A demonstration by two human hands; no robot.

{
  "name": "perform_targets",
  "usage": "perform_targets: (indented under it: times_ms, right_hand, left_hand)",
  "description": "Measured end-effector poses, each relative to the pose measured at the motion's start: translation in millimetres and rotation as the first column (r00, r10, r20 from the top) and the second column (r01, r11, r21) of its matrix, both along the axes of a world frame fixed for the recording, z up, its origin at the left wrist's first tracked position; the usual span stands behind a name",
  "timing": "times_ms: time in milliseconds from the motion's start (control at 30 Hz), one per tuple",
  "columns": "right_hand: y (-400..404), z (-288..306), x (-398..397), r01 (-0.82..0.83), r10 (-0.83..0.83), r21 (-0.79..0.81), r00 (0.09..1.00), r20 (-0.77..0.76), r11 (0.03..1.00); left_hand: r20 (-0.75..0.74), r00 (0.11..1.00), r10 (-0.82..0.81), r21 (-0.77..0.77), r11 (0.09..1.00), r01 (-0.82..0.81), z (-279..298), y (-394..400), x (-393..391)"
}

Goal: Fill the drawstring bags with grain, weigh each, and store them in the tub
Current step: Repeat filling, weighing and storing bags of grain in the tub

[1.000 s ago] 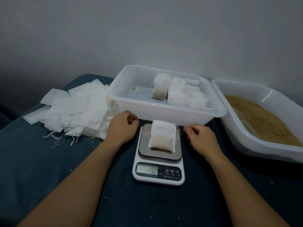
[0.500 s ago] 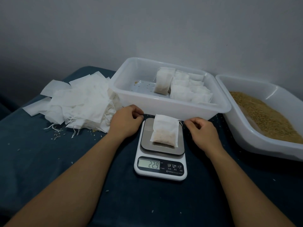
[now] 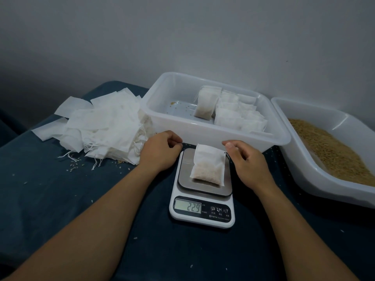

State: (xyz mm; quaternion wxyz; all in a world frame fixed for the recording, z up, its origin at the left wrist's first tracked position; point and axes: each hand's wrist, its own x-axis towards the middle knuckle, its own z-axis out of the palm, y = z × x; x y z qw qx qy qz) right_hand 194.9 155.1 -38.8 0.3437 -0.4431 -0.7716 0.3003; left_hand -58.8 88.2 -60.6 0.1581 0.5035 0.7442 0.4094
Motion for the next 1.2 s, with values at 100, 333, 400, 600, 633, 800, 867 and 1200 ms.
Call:
perform_targets:
  times_ms: [100,333,400,600,633,800,867,1200]
  right_hand:
    - [0,9,-11,-0.063,0.063,0.006,0.994,0.085,0.998]
    - [-17,26,-11,-0.123,0.118,0.09,0.991,0.061,0.988]
    - [-28,38,-8,-0.159,0.159,0.212,0.987,0.016,0.964]
    - [-45,78,3,-0.163,0.224,0.424,0.97,-0.098,0.891]
    - [-46,83,4,-0.162,0.226,0.427,0.969,-0.103,0.89]
    - [-46,102,14,-0.219,0.265,0.407,0.962,-0.06,0.887]
    - [-46,108,21,-0.244,0.28,0.403,0.959,-0.032,0.882]
    - [37,124,132,0.489,-0.52,0.189,0.833,0.187,0.851]
  left_hand:
    - [0.079,0.997,0.017,0.075,0.997,-0.023,3,-1,5]
    - [0.087,0.996,-0.019,0.427,0.904,-0.02,27,-16,25]
    - [0.117,0.982,-0.149,0.495,0.866,0.072,38,-24,32]
    - [0.357,0.718,-0.597,0.335,0.8,0.498,53,-44,55]
    - [0.39,0.676,-0.625,0.307,0.781,0.544,54,-43,60]
    - [0.485,0.635,-0.601,0.235,0.789,0.567,59,-35,80]
    - [0.506,0.627,-0.592,0.231,0.794,0.562,61,-31,86]
    - [0.249,0.879,-0.406,0.189,0.911,0.367,72,-5,119]
